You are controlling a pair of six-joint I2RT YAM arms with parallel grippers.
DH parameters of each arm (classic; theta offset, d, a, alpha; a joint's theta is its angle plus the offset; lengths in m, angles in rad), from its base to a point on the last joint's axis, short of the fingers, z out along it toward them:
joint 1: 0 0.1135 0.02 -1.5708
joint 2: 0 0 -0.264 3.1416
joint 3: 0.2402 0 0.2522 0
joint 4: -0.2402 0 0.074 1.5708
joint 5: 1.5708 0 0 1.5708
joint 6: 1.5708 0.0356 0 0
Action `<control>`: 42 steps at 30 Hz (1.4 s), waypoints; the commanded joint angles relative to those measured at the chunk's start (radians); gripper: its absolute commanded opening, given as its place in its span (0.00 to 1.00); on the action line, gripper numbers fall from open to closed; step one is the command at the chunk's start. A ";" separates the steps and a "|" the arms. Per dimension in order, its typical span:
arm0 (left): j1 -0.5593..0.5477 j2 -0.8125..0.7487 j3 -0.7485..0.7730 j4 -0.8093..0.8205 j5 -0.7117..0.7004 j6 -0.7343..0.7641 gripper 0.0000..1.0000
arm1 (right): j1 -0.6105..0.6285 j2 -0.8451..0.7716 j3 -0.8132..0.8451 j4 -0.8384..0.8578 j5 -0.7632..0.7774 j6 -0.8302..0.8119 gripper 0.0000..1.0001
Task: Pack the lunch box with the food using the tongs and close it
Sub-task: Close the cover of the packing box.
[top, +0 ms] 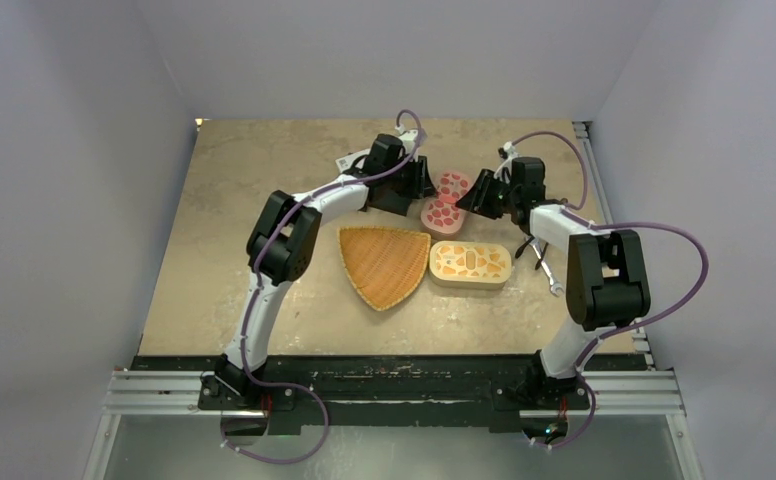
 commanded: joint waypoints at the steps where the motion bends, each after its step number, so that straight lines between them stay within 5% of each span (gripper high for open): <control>1: 0.013 0.040 0.021 -0.014 0.061 -0.023 0.33 | 0.003 -0.061 -0.002 -0.003 0.044 0.000 0.40; 13: 0.044 0.068 -0.007 0.123 0.195 -0.186 0.35 | 0.004 -0.089 -0.006 -0.013 0.059 0.000 0.40; 25: 0.044 0.028 -0.089 0.211 0.231 -0.278 0.07 | -0.012 -0.069 -0.039 0.014 0.114 0.007 0.43; 42: 0.065 0.011 -0.150 0.338 0.254 -0.385 0.00 | -0.041 -0.053 -0.058 0.053 0.113 0.010 0.49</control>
